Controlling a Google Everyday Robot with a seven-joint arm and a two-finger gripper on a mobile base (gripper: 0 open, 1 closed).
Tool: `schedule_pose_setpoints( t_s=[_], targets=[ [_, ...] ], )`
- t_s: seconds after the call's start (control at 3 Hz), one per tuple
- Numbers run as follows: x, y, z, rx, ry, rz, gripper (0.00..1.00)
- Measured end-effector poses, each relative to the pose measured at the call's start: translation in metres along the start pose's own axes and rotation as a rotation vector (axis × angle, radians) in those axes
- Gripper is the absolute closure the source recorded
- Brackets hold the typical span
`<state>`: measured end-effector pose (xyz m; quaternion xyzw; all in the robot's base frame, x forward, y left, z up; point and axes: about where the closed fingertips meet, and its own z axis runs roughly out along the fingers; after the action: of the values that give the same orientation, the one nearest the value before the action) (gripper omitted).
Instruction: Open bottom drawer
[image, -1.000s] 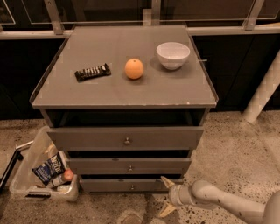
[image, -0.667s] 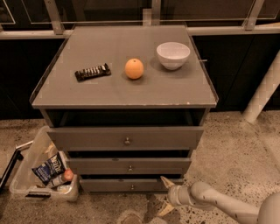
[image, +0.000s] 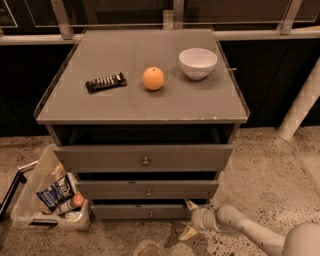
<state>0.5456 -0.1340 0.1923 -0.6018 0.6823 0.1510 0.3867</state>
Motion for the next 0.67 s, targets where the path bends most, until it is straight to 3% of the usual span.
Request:
schedule_pose_setpoints(
  t_s=[0.67],
  targets=[
    [0.0158, -0.0155, 0.0164, 0.013, 0.005, 0.003, 0.0]
  ],
)
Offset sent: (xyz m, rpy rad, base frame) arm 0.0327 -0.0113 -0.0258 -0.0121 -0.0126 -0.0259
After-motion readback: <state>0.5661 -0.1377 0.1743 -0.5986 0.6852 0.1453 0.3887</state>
